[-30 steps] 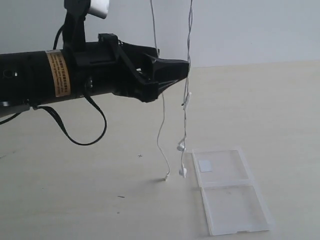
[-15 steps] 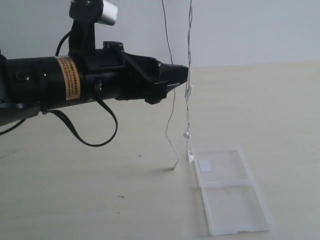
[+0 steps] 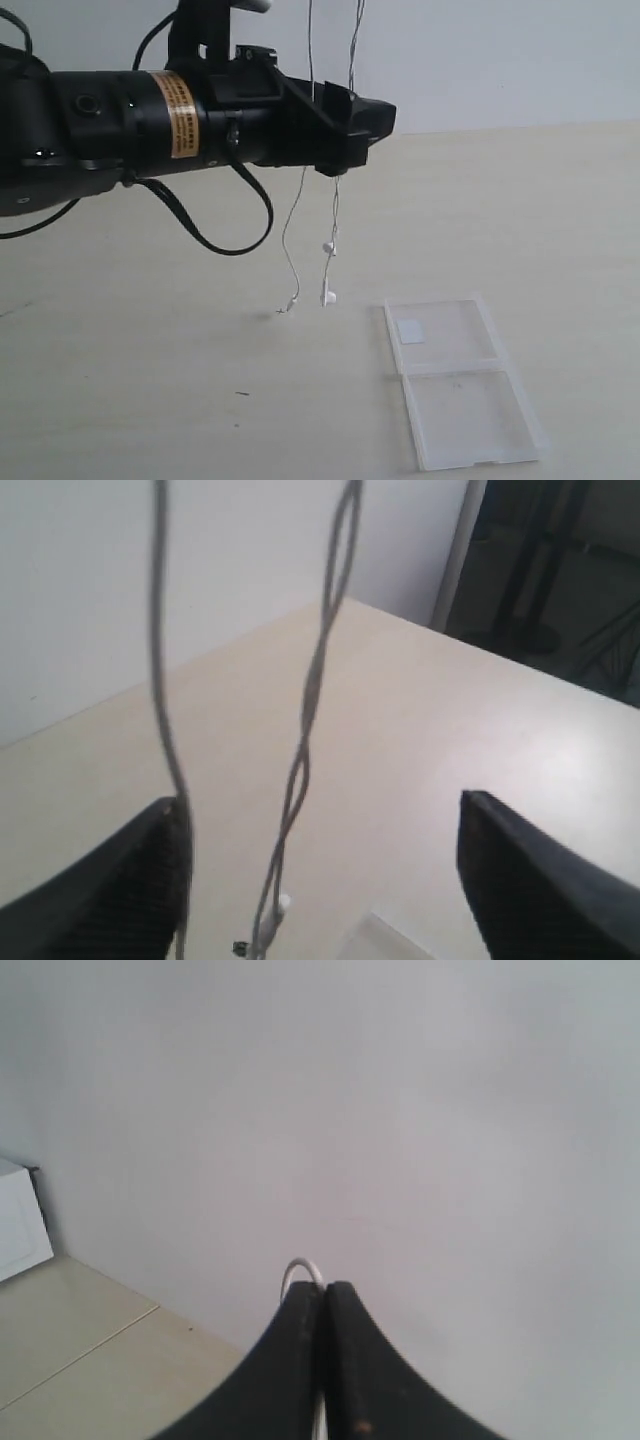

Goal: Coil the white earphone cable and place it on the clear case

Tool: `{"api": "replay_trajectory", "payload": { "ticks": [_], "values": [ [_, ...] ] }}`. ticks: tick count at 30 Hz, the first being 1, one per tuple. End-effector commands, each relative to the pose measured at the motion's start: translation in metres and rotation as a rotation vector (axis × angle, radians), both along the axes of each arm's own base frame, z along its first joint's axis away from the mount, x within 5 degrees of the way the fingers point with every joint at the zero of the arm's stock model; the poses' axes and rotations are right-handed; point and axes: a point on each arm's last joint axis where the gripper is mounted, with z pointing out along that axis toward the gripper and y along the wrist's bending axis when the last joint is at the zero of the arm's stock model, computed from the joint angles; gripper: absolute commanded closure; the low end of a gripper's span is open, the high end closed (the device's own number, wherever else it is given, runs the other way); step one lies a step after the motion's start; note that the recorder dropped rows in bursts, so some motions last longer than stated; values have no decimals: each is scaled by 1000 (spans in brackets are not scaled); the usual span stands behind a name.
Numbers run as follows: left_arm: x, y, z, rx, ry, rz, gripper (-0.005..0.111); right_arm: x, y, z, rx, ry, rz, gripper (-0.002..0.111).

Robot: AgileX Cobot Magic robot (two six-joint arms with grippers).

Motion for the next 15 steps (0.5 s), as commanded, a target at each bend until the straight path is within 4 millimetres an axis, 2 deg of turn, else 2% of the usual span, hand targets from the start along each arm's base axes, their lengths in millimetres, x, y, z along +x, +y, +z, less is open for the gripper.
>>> {"api": "replay_trajectory", "payload": {
  "ticks": [1,4,11,15],
  "values": [
    [6,-8,-4,55,29,33,44,2,-3,3,19,-10,-35,108],
    [10,-10,-6,59,31,36,50,2,-3,2,16,-5,-33,108],
    [17,-21,-6,40,16,10,50,1,-3,2,17,-4,-32,108],
    [16,-28,-13,45,27,-10,37,2,-3,2,14,-6,-33,108]
  ]
}}
